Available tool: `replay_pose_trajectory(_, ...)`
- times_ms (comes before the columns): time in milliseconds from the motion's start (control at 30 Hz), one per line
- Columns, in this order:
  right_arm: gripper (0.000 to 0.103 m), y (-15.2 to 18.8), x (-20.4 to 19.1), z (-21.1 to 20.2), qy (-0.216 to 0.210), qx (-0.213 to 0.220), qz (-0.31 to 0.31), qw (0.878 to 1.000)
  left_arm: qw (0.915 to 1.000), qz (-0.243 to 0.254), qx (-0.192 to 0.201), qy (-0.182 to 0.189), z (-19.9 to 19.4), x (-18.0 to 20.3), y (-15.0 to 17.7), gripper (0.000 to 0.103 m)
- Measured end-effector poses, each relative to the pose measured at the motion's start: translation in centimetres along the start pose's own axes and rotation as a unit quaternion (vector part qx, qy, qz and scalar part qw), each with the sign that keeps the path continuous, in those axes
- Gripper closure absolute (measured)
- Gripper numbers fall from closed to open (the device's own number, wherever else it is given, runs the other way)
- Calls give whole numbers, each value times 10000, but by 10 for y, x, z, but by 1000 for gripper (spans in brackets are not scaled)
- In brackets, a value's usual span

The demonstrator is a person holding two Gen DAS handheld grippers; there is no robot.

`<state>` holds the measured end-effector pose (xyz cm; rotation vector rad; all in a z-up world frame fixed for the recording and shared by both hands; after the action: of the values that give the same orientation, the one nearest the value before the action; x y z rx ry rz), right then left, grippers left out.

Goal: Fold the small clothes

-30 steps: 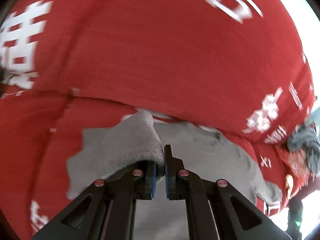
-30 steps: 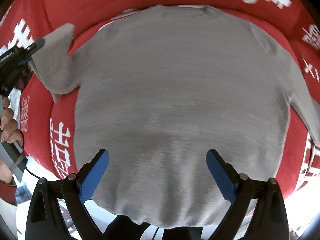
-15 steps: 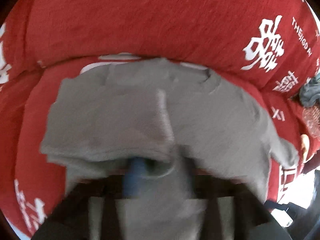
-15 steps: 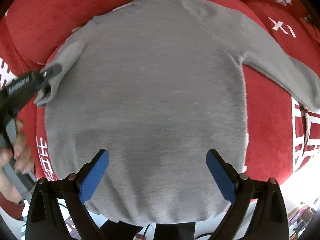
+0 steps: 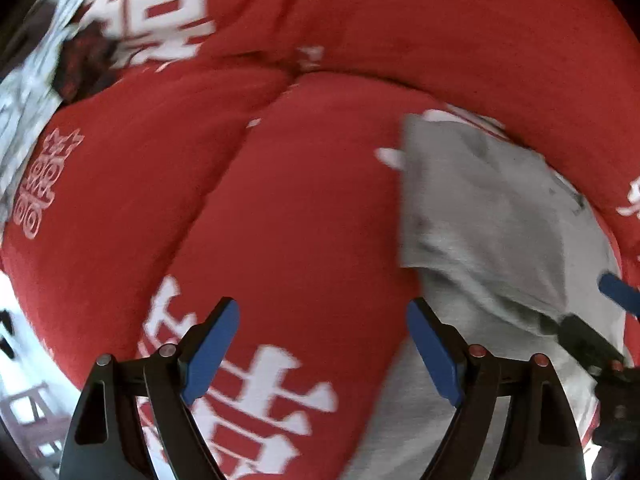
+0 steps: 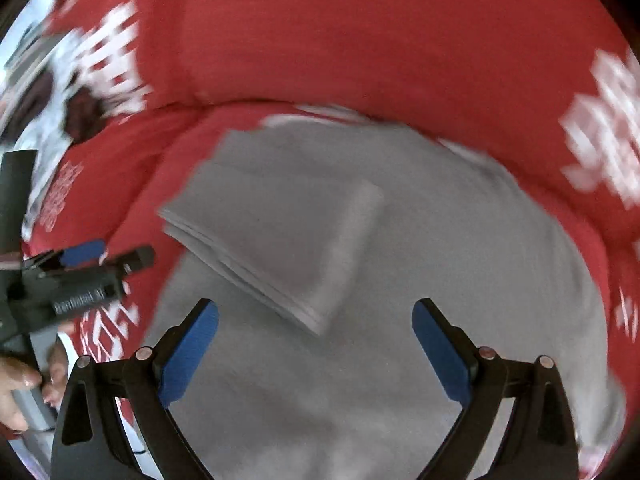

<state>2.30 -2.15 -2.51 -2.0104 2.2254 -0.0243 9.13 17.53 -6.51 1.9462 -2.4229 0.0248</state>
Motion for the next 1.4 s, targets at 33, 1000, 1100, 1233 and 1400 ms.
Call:
replay_pose_trajectory(33,4,-7,-11,5,39,4,-184,9998,10000,-36,-6,-13,0,-4,1,17)
replay_pose_trajectory(1000,59,111,234,18,-2056,172,4469,8705,9975,528,-12,473,0,28,-54,17)
replay_pose_trajectory(1100,38,121,230,23,-2668,354,4606,8458,9950,693,-192,692,7,44,-89,17)
replay_pose_trajectory(1233,38,126,229,35,-3107,429,4865,8154,9898,974,-549,881,32,76,-122,17)
replay_pose_trajectory(1400,76,121,232,37,-3103,412,4976,8089,9914,1154,-465,412,52,104,-132,70)
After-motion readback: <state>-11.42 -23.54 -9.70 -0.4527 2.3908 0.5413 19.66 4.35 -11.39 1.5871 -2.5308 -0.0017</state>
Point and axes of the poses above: each gripper's, at about its wrist camera, not at the fingertips, and z roughly the way its jaws point, x to its right, y to its underside, the point moved 2 cm from there along z, roughly the way its jaws point, and after that the axes turned 14 degrees about -x, right-handed, at the moved point
